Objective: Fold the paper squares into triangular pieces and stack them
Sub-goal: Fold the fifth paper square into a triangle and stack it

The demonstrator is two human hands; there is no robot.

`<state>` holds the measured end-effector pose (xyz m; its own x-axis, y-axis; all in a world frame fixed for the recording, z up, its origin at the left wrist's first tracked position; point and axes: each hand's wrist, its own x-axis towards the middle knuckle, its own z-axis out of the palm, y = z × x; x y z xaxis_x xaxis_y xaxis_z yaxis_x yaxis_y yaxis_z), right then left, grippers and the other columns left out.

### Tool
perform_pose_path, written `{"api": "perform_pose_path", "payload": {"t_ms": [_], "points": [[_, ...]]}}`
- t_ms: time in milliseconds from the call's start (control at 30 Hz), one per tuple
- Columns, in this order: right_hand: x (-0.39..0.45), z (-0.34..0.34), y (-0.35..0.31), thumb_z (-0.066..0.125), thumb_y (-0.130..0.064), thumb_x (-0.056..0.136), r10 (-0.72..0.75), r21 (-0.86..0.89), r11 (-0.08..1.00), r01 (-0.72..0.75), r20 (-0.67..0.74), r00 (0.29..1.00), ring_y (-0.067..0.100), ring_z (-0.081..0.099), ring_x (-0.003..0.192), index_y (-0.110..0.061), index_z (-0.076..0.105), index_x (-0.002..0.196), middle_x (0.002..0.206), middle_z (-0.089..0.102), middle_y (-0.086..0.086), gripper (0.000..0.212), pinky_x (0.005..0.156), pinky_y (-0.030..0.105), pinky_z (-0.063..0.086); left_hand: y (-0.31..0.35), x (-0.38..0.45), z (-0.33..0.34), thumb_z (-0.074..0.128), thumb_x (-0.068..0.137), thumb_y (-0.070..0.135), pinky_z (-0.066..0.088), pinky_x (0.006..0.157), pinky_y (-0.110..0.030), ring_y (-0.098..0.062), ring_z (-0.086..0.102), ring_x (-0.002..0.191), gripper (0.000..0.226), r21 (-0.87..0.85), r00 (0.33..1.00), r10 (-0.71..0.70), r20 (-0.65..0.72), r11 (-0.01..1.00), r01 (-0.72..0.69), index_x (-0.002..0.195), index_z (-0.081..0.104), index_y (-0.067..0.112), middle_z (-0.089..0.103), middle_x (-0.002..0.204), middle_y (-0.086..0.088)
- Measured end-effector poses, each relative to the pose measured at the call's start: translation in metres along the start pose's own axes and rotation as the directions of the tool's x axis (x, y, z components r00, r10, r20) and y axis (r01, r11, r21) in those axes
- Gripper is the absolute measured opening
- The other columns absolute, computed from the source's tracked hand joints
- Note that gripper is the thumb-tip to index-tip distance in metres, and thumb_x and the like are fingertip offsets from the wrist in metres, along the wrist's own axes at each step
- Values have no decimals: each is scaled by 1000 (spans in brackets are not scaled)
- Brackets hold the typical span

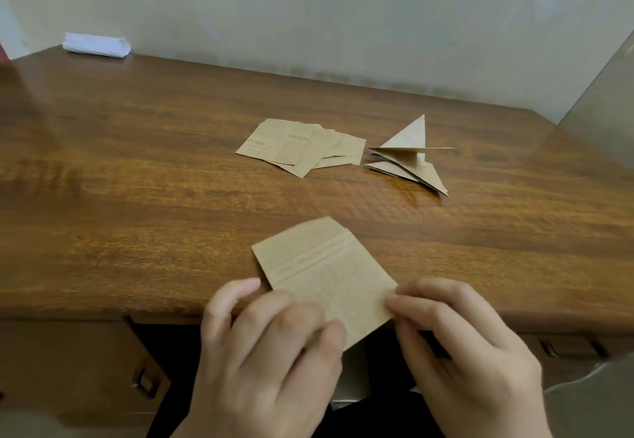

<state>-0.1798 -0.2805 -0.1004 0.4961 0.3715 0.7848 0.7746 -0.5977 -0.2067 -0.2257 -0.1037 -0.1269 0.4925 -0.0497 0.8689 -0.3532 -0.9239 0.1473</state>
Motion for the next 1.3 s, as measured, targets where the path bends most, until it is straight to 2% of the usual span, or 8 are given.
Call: {"api": "perform_pose_path", "payload": {"t_ms": [267, 400, 533, 667, 833, 933, 1167, 1300], "points": [[-8, 5, 23, 60, -32, 84, 99, 119, 986, -118, 156, 983, 9, 60, 109, -22, 71, 81, 97, 66, -16, 15, 88, 39, 47, -23, 9, -3, 56, 79, 32, 33, 100, -39, 0, 54, 94, 16, -182, 945, -197, 260, 951, 248, 76, 70, 26, 62, 89, 21], [-2, 7, 15, 56, -44, 84, 267, 137, 946, -294, 185, 946, 5, 58, 101, -28, 68, 73, 92, 61, -23, 22, 84, 29, 43, -18, 20, -5, 51, 80, 47, 37, 81, -24, 3, 48, 89, 23, -168, 876, -367, 313, 887, 431, 69, 63, 30, 53, 81, 21], [6, 11, 8, 54, -51, 78, 449, 109, 873, -475, 196, 871, 2, 52, 96, -31, 63, 64, 92, 57, -21, 26, 79, 19, 41, -14, 29, 1, 48, 78, 54, 39, 72, -27, -3, 44, 83, 32, -81, 807, -506, 304, 831, 551, 60, 55, 29, 46, 82, 16], [14, 17, 1, 49, -64, 76, 512, 74, 838, -541, 239, 825, -1, 45, 94, -30, 60, 64, 81, 54, -19, 38, 80, 29, 38, -15, 37, 8, 52, 78, 49, 34, 67, -25, -5, 43, 76, 31, 13, 775, -525, 353, 831, 557, 57, 51, 26, 46, 73, 13], [20, 22, 2, 57, -46, 79, 520, 29, 837, -546, 267, 811, -4, 42, 92, -30, 58, 62, 73, 53, -19, 24, 82, 35, 37, -19, 48, 6, 41, 78, 59, 27, 59, -16, -2, 45, 71, 38, 6, 762, -518, 388, 828, 560, 58, 51, 28, 49, 70, 12], [23, 19, 4, 53, -46, 78, 541, 55, 814, -578, 288, 790, -1, 45, 90, -30, 56, 61, 82, 57, -18, 24, 78, 26, 35, -28, 43, 6, 37, 81, 66, 33, 70, -21, -1, 43, 83, 41, -32, 776, -467, 423, 849, 528, 65, 55, 33, 50, 77, 16], [25, 11, 5, 57, -40, 78, 581, 59, 786, -615, 266, 769, -3, 49, 84, -25, 56, 60, 90, 55, -29, 24, 66, 5, 32, -28, 44, 10, 42, 80, 57, 32, 76, -34, -11, 46, 76, 36, 2, 782, -482, 394, 852, 524, 55, 47, 30, 49, 68, 15], [20, 15, 5, 60, -39, 73, 569, 33, 804, -593, 243, 785, 0, 50, 86, -25, 54, 56, 76, 58, -16, 23, 78, 24, 38, -26, 43, 10, 42, 82, 54, 31, 74, -34, -11, 46, 71, 42, 31, 781, -485, 393, 856, 516, 51, 44, 25, 46, 61, 14]]}}
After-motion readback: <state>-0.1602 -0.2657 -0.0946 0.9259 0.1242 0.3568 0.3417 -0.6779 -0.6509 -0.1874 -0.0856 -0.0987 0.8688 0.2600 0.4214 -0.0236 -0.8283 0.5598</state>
